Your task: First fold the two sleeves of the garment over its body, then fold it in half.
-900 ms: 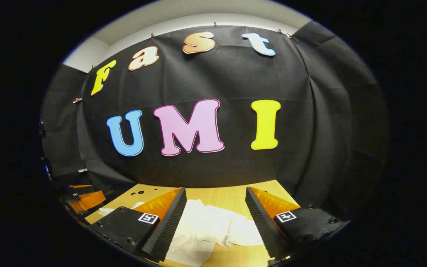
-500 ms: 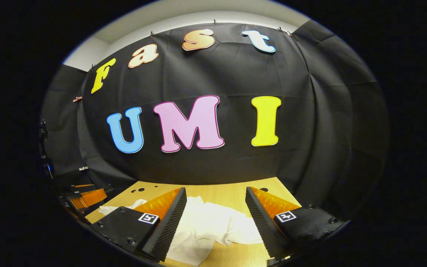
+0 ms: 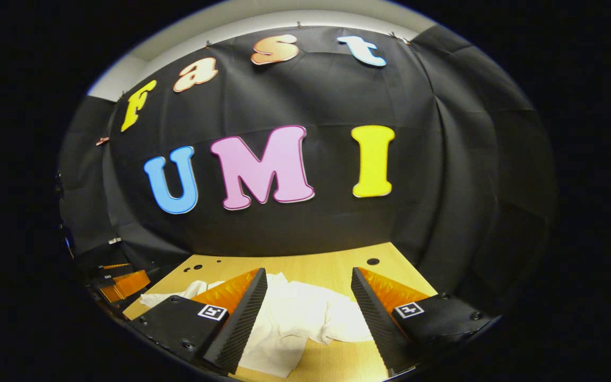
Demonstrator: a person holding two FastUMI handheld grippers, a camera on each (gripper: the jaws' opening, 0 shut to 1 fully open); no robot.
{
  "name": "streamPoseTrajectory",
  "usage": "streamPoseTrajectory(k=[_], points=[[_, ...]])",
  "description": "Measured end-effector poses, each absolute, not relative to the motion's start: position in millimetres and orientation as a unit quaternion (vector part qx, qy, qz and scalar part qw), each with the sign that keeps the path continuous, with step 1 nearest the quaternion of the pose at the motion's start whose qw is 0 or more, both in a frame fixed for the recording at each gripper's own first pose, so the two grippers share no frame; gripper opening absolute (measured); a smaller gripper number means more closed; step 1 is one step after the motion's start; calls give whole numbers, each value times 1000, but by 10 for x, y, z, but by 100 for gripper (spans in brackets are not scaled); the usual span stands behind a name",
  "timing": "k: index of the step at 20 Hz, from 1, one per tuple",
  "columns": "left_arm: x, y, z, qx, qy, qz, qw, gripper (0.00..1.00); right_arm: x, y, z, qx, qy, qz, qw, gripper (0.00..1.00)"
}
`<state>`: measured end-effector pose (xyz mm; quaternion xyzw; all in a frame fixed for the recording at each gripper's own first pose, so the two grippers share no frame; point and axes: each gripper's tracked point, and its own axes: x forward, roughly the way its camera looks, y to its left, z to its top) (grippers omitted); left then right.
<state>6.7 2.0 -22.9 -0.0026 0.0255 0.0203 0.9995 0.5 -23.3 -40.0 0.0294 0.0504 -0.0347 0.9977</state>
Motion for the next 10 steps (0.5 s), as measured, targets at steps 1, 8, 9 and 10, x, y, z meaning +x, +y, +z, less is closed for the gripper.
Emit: streamPoseTrajectory(k=[1, 8, 9, 10], points=[[75, 9, -254, -2, 30, 20, 999, 94, -2, -381, -508, 47, 65, -53, 995, 98], [138, -186, -411, 5, 53, 11, 999, 94, -4, -1729, -1327, 55, 150, -166, 973, 98], [156, -215, -421, 5, 57, 11, 998, 94, 20, -1906, -1429, 59, 160, -179, 969, 98], [181, -248, -447, 4, 62, 13, 998, 94, 51, -2076, -1541, 67, 170, -191, 964, 98]])
